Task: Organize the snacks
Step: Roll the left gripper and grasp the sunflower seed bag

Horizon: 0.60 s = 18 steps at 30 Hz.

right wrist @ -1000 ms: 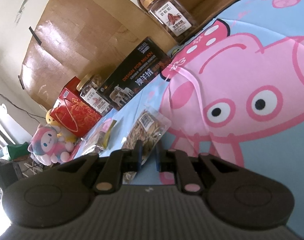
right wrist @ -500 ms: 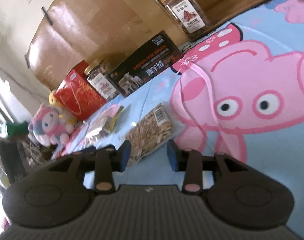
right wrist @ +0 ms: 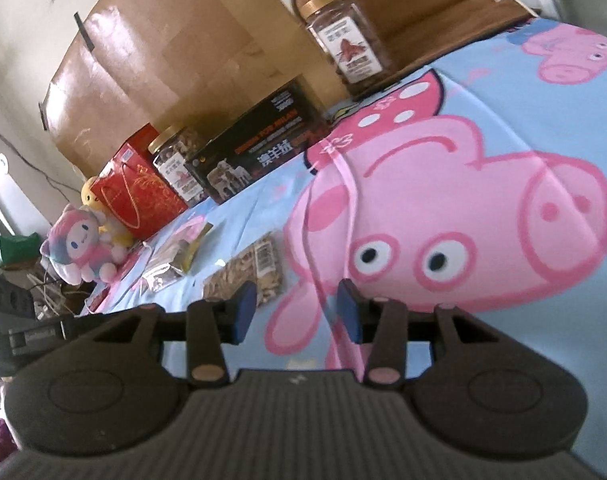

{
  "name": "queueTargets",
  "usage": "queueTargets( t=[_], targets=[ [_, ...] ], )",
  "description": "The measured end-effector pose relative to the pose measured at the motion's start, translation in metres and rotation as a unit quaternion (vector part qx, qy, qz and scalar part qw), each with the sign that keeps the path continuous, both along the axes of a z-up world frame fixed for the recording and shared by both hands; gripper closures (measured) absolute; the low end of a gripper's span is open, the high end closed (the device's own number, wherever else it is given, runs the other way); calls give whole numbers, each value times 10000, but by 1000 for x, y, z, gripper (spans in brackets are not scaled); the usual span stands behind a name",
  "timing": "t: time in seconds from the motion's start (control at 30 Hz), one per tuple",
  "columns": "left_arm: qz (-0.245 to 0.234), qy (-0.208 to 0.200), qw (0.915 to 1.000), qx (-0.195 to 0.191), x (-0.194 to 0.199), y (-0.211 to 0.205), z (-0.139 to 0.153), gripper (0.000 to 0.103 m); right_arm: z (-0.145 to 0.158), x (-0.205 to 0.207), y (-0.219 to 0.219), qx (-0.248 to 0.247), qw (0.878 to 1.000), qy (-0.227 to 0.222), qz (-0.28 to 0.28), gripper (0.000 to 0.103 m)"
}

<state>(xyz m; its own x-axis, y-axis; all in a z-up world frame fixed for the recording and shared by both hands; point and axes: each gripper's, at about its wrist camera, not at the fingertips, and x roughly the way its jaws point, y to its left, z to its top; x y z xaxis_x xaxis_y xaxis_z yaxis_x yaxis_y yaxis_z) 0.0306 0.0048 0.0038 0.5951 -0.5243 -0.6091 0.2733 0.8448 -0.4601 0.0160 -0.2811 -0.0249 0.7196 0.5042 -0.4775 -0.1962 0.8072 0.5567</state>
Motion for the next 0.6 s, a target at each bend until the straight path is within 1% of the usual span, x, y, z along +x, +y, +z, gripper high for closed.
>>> queueTargets(
  t=[0.13,0.2,0.23,0.27,0.3,0.33,0.37,0.4,0.43,0.47,0.5,0.57,0.6],
  targets=[
    [-107,283,9977,-612,11,1,-4,16,-2,5,7,61,9999,-52,115,55],
    [-168,459,9938,-995,17,2,-8,18,-2,7,10,115,9998,-44,177,55],
    [-223,616,9897,-1276,21,3,-12,18,-3,9,11,204,9995,-9,241,54],
    [-182,683,9867,-1466,24,5,-14,20,-4,10,12,330,9991,33,274,53],
    [-211,791,9829,-1647,27,7,-17,25,-4,10,11,393,9989,32,248,53],
    [-183,814,9804,-1785,28,9,-19,29,-5,11,11,476,9985,45,281,53],
    [-205,880,9758,-1993,30,13,-22,37,-7,11,10,565,9980,40,284,53],
    [-260,980,9686,-2269,32,16,-26,44,-7,11,9,612,9977,36,289,54],
    [-290,1025,9632,-2466,32,19,-28,46,-7,11,9,608,9977,27,294,55],
    [-303,1006,9601,-2592,34,20,-29,51,-7,10,9,570,9979,1,306,56],
    [-332,936,9596,-2634,34,20,-28,54,-7,10,10,545,9980,-21,318,56],
    [-437,820,9599,-2645,36,17,-24,56,-7,10,11,501,9982,-70,335,56],
    [-464,793,9619,-2576,37,13,-22,56,-7,11,12,481,9982,-99,345,56]
  ],
)
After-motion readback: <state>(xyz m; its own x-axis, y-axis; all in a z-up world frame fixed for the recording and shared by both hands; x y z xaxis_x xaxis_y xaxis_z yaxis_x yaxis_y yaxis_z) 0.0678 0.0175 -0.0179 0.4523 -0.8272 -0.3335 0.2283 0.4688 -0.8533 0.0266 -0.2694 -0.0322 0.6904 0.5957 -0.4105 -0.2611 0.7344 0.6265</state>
